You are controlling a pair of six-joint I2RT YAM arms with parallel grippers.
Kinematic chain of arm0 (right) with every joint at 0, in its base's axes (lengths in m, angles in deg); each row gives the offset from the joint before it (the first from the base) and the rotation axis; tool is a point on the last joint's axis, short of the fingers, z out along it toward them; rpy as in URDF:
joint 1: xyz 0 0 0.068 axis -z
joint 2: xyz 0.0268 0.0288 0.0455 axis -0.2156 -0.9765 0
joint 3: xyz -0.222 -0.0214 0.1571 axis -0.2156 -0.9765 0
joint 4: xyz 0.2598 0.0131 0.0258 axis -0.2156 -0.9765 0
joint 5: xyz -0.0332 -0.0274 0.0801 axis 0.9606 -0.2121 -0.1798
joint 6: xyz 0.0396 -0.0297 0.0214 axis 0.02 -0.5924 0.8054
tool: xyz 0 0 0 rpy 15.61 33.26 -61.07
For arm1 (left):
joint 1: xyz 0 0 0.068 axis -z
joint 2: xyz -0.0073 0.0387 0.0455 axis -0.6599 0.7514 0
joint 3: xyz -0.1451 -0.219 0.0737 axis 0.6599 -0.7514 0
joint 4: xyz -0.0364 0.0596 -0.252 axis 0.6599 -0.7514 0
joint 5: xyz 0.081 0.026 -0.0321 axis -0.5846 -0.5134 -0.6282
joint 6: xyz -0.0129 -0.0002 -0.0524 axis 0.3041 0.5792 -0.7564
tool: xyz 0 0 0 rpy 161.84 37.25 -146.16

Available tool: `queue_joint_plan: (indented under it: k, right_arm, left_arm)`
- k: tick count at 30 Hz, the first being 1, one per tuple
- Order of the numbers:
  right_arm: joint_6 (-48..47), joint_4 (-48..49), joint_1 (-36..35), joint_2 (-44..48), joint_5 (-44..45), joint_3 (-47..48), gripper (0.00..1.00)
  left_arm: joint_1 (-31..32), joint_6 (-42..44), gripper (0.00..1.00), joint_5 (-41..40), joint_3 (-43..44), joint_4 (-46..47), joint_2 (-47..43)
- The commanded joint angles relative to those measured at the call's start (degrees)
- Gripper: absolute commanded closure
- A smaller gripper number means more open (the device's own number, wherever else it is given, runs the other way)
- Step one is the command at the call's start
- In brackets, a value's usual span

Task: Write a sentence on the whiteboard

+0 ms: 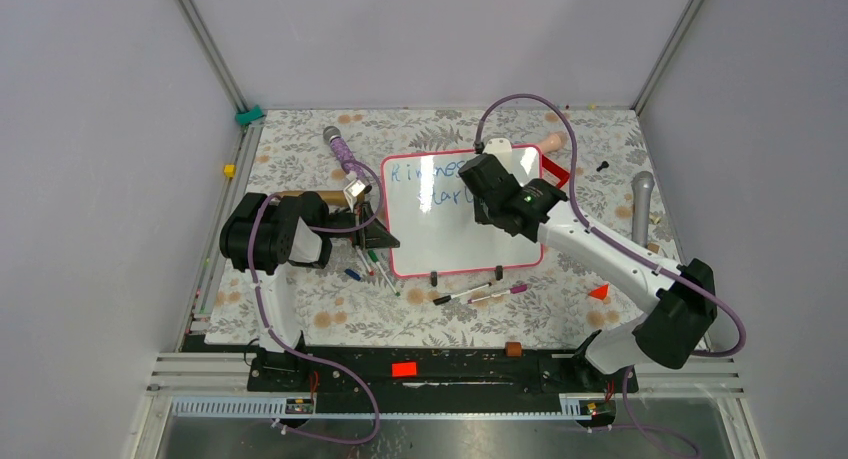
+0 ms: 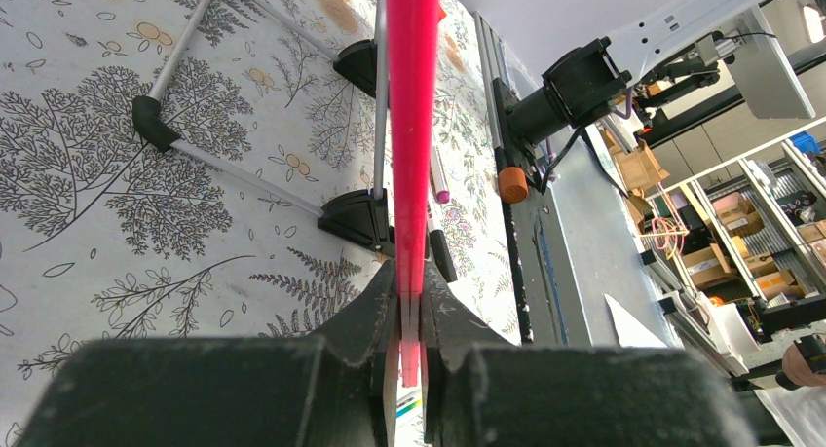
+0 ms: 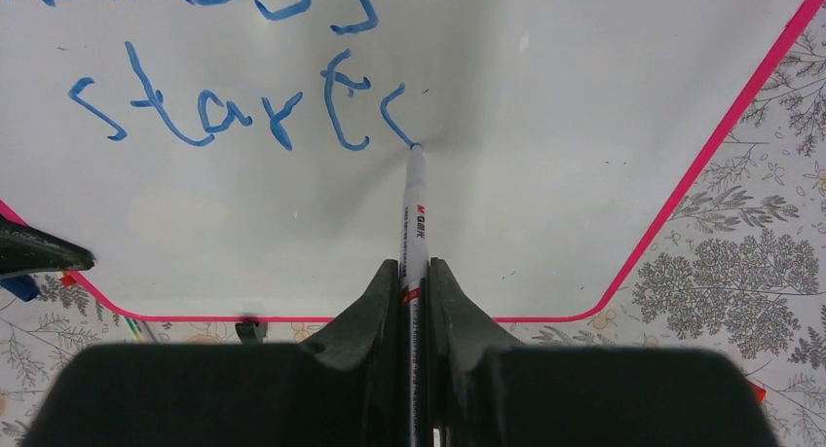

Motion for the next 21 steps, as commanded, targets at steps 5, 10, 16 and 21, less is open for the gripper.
queue_joint_plan:
  k: [5,10,16,21]
  right_arm:
    - [1.4,-0.5,0.5,0.6,-0.2,0.0,1.0]
    - [0.2,2.1,0.5,0.2,-3.3,0.9,1.0]
    - [-0.5,2.1,0.5,1.7,-3.2,2.2,1.0]
    - [-1.5,2.1,0.4,4.5,-3.2,1.8,1.0]
  left_arm:
    - [0.2,0.7,1.0,0.4,0.0,3.7,0.0]
    - [0.3,0.7,1.0,0.4,0.1,3.7,0.0]
    - [0.3,0.7,1.0,0.4,0.3,3.7,0.0]
    - [0.2,0.7,1.0,0.4,0.3,3.6,0.0]
